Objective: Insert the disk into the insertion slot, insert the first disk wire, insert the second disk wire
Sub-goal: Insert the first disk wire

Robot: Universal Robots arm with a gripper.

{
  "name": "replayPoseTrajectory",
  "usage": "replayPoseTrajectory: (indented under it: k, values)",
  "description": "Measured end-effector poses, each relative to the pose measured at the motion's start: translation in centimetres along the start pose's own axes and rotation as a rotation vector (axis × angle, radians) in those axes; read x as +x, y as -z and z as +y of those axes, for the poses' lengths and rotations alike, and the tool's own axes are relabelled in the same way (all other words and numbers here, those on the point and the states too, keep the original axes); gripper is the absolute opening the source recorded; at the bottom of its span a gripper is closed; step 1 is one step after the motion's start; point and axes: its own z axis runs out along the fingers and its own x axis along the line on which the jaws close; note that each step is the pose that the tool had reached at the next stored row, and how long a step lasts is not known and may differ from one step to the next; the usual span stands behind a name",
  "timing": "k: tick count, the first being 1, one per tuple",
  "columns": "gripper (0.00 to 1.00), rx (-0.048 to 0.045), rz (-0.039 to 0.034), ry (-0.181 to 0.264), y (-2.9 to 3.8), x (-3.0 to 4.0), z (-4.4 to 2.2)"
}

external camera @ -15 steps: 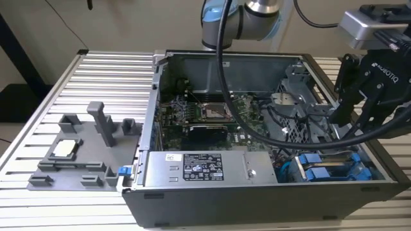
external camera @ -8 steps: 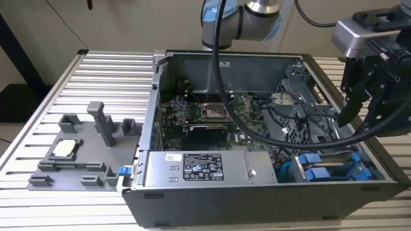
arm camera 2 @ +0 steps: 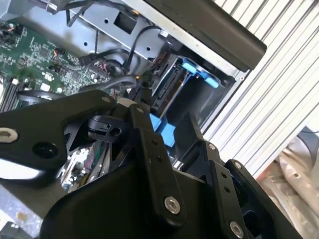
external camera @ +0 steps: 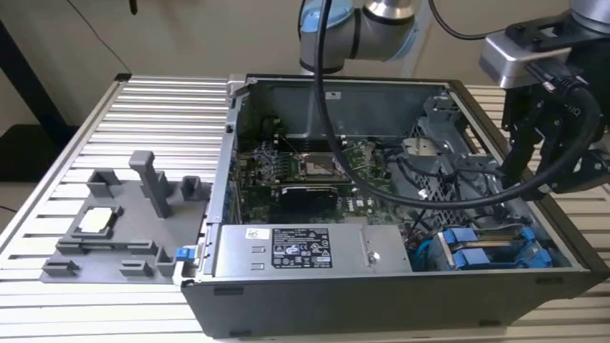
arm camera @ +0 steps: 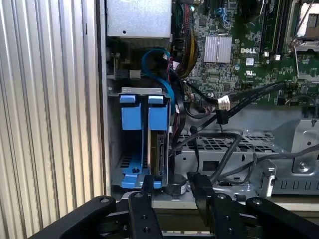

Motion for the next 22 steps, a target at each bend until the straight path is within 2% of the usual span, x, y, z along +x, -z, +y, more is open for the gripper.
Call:
replayPoseTrajectory:
  k: [2,6,9,11,16,22]
  values:
    - [0.47,0.0155,0.0011,0.001,-0.12,-0.34,0.28]
    - [0.47,0.0570,0.0027,0.002,-0.23,-0.61,1.22]
    - [0.47,0.0885,0.0056,0.009,-0.36,-0.75,1.44]
    - [0.47,0.1032,0.0069,0.015,-0.48,-0.82,1.58]
    - [0.47,0.1141,0.0091,0.016,-0.64,-0.93,2.25]
    - [0.47,0.1166,0.0091,0.017,-0.87,-0.97,2.33]
